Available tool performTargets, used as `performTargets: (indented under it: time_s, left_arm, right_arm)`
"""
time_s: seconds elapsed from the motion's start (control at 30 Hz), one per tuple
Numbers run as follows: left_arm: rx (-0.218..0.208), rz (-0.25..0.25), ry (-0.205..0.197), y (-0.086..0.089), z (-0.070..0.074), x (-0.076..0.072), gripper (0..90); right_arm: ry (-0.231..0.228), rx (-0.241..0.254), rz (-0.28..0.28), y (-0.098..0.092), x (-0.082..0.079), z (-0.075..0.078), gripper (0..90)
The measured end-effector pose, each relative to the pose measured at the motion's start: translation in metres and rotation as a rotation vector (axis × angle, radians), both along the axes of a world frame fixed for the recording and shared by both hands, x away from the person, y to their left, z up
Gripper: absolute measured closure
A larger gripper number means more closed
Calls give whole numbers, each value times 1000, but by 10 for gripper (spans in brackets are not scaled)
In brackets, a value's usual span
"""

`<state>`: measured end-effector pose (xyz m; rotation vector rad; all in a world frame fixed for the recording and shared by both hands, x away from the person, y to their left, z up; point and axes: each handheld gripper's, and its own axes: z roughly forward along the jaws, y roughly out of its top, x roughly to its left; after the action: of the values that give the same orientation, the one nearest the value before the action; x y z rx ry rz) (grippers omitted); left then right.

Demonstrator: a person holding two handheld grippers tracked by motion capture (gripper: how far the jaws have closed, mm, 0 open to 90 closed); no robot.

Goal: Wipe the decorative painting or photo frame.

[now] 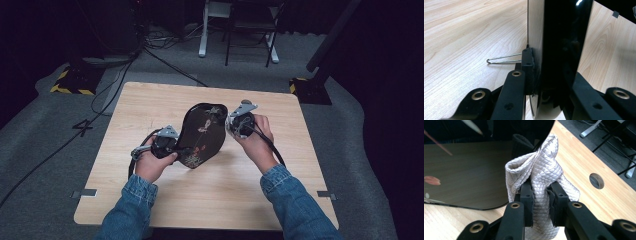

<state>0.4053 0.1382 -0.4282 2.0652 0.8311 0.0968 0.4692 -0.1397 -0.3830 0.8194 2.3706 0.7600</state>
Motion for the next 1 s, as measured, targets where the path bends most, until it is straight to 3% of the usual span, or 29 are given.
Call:
performTargets:
  time_s: [0.57, 1.0]
  left_arm:
    - [-7, 1, 5, 0, 0, 0, 794]
    - [-13, 2, 12, -1, 0, 1, 791]
  right_arm:
    - [45, -39, -3, 3, -3, -27, 761]
    - [108, -62, -12, 1, -4, -54, 759]
